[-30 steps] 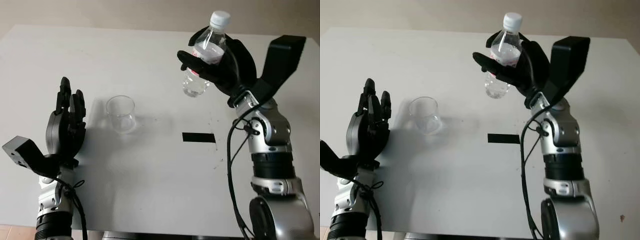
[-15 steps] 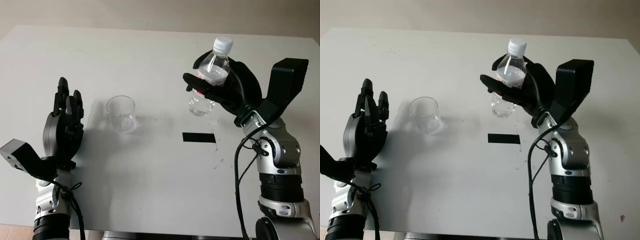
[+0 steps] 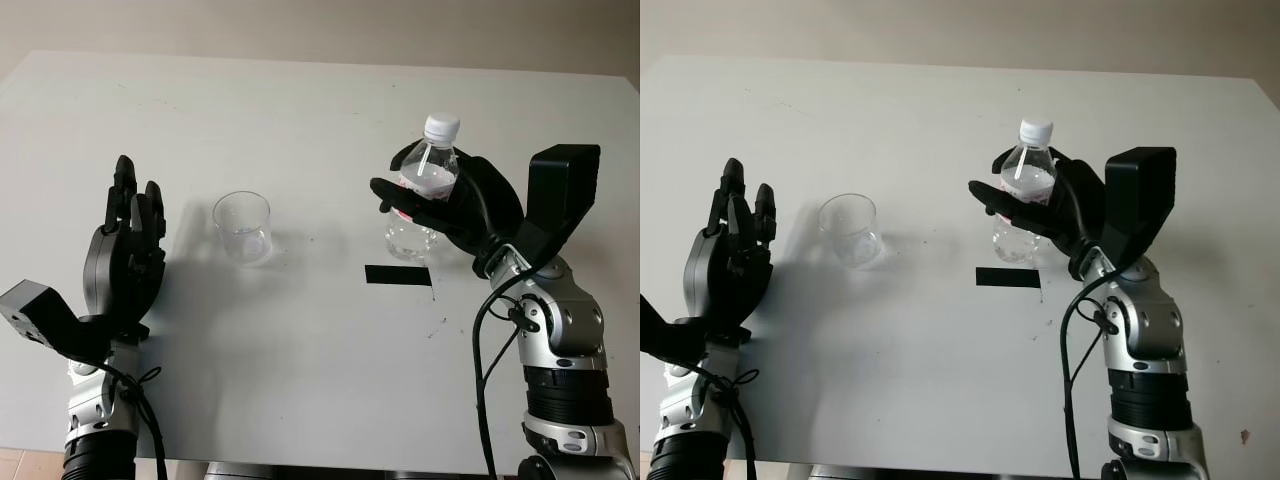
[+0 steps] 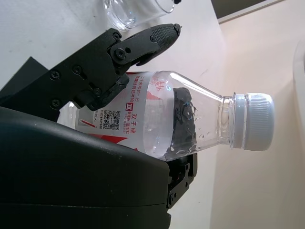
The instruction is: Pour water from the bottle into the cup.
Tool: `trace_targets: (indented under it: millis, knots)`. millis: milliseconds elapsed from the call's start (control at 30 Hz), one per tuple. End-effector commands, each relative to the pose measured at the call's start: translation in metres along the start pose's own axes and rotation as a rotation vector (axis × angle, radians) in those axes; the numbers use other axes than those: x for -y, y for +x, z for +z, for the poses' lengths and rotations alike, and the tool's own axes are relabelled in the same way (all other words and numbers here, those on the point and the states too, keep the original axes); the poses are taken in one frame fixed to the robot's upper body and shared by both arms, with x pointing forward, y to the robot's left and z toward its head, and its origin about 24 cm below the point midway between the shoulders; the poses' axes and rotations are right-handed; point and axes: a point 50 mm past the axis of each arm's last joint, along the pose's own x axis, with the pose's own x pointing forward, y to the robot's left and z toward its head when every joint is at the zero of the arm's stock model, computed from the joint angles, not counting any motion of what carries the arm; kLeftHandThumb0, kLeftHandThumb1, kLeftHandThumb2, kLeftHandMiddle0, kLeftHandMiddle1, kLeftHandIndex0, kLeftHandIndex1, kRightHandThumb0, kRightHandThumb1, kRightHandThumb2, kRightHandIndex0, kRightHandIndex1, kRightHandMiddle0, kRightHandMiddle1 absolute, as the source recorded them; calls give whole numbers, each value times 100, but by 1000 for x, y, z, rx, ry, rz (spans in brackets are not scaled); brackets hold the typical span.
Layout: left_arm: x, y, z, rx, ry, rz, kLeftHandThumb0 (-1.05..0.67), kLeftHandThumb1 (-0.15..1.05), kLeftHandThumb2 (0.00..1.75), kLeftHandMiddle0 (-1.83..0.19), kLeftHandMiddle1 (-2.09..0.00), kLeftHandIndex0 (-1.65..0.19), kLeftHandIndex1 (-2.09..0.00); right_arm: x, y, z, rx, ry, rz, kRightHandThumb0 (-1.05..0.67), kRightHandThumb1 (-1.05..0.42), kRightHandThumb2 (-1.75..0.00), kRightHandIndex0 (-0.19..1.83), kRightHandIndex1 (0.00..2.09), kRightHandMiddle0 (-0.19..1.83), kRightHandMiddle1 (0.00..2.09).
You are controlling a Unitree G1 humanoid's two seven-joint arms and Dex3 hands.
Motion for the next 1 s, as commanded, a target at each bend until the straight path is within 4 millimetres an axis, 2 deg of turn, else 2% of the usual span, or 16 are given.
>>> trace_targets:
  millis: [0, 500, 967]
  knots:
    - [-2, -2, 1, -4, 2, 2, -75, 105, 54, 19, 0, 19, 0, 2, -4, 0, -6, -18, -9, -23, -105, -26, 122, 209, 81, 209]
    - [-2, 0, 3, -4, -14, -6, -76, 105, 50, 19, -1, 19, 0, -1, -5, -7, -37, 8, -15, -23, -105, -28, 122, 209, 79, 209]
    - [-2, -1, 3, -5, -7, 3, -76, 105, 51, 19, -1, 19, 0, -1, -7, -22, -48, 6, -2, -23, -105, -27, 121, 209, 83, 209]
